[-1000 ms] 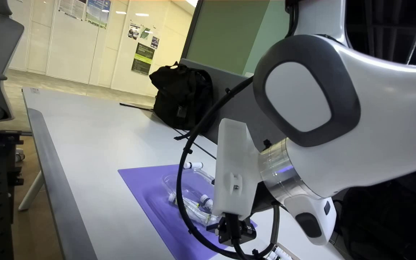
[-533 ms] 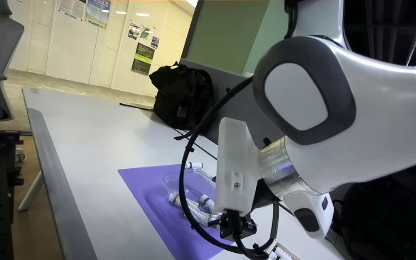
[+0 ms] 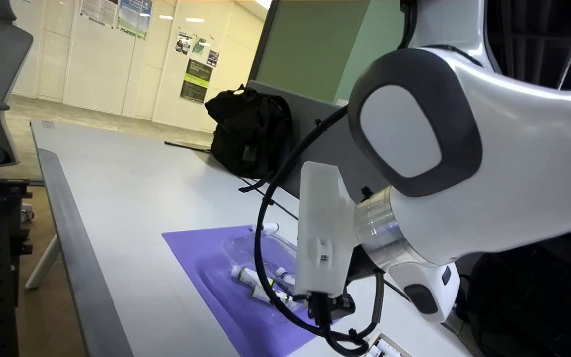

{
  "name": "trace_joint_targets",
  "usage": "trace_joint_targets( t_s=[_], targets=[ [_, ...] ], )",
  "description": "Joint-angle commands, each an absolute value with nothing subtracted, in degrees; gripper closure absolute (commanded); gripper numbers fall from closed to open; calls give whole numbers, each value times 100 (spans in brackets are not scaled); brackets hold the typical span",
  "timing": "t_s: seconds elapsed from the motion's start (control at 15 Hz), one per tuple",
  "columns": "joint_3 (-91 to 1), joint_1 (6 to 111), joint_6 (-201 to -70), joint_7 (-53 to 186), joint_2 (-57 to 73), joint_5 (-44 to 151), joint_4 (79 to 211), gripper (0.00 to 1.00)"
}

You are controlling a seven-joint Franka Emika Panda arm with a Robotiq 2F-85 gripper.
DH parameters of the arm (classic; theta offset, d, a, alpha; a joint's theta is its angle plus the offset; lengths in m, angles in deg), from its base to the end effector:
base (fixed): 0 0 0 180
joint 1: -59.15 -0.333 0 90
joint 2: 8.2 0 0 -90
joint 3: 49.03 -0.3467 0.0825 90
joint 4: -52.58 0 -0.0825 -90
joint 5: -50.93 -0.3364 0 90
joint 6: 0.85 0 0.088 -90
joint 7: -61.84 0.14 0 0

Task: Open the lid on the clear container

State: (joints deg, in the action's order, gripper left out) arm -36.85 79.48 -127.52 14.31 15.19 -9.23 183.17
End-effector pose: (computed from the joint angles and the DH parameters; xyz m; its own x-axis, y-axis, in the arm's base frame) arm 0.4280 -0.2147 0.2008 0.8512 -0.5130 -0.1109 -0.4592 -0.6258 -0.6304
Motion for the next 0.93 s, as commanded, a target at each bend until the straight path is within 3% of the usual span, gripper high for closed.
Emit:
trace_joint_targets(
  t_s=[0.0, 0.87],
  targets=[
    [-3708, 8051, -12523, 1114, 1378, -1175, 18322, 0],
    [-3576, 8003, -11901, 313, 1212, -1716, 18272, 0]
  ],
)
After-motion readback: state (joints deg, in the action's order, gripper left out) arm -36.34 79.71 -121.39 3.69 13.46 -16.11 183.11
